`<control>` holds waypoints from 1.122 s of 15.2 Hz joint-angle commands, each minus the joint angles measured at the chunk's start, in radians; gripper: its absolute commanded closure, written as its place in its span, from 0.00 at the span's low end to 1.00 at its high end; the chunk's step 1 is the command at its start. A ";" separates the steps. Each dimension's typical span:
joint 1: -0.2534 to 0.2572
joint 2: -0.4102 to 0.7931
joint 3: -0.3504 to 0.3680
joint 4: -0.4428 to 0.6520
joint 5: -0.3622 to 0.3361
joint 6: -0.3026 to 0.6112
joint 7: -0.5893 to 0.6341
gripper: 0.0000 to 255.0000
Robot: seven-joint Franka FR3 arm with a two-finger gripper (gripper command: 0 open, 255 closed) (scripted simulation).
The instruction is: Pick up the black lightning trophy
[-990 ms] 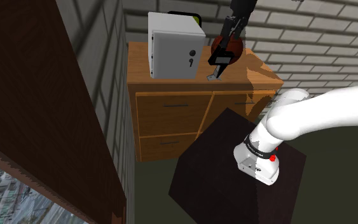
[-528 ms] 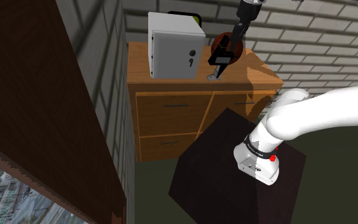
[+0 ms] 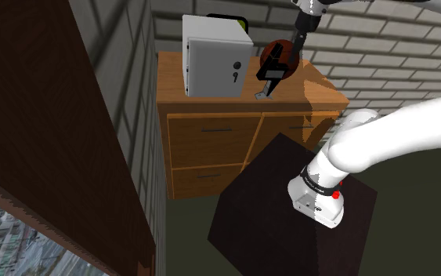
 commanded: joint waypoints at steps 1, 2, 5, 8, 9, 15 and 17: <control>0.011 0.049 -0.060 0.017 -0.011 0.042 -0.085 0.00; 0.018 0.076 -0.090 0.029 -0.013 0.061 -0.127 0.00; 0.044 0.169 -0.181 0.075 -0.004 0.118 -0.257 0.00; 0.080 0.280 -0.276 0.135 0.033 0.172 -0.397 0.00; 0.094 0.321 -0.309 0.158 0.053 0.189 -0.447 0.00; 0.151 0.639 -0.484 0.331 0.290 0.255 -0.806 0.00; 0.134 0.715 -0.493 0.374 0.359 0.255 -0.886 0.00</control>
